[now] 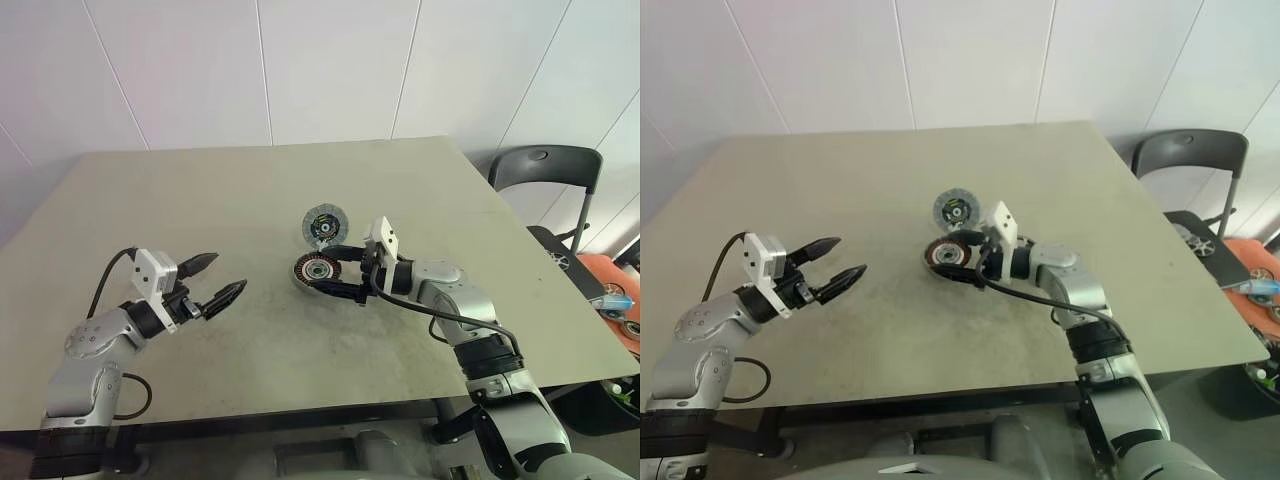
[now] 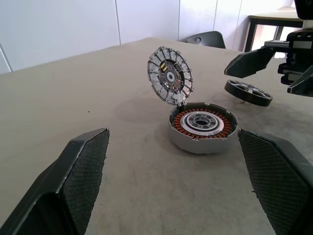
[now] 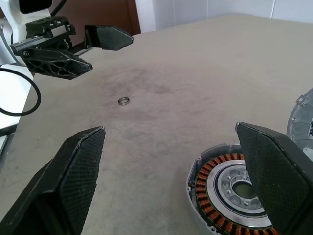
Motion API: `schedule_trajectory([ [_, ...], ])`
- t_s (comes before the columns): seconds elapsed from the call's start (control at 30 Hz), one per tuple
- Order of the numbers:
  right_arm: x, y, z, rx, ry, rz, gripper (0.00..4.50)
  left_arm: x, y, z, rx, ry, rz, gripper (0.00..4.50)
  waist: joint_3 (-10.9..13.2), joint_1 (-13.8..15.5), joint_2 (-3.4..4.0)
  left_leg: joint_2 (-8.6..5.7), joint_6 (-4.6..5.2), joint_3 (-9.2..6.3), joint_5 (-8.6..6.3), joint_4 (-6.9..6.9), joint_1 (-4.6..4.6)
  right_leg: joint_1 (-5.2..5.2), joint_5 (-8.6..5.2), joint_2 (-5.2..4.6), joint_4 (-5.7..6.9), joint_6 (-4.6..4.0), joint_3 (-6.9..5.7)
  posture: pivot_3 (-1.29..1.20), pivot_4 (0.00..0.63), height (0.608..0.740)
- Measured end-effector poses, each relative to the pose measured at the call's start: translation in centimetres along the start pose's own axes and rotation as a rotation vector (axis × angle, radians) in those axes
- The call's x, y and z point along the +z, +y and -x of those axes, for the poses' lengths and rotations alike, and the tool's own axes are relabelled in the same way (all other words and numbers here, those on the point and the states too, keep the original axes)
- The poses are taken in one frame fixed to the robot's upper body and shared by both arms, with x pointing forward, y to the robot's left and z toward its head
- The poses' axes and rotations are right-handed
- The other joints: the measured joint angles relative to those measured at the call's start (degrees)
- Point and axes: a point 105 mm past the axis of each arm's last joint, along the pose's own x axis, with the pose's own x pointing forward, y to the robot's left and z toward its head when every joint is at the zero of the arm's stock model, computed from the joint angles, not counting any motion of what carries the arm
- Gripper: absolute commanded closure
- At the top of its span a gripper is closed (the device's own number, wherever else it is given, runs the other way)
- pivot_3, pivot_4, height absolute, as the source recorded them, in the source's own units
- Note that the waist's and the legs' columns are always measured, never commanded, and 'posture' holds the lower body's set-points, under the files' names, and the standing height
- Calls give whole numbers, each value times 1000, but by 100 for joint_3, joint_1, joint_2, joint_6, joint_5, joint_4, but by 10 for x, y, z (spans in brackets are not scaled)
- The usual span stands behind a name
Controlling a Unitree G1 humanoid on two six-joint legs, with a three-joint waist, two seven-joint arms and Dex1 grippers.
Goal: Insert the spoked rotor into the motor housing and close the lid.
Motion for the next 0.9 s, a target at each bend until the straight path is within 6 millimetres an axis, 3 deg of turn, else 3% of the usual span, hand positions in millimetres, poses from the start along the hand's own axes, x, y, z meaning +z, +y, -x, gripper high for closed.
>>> schedule_trajectory([
  [0.9, -2, -1, -1, -9, 12, 1, 8, -3, -6, 2, -36, -7, 10, 19, 0, 0, -1, 0, 0, 0, 0, 1, 0, 0, 1, 0, 3, 1, 0, 0, 0, 740],
])
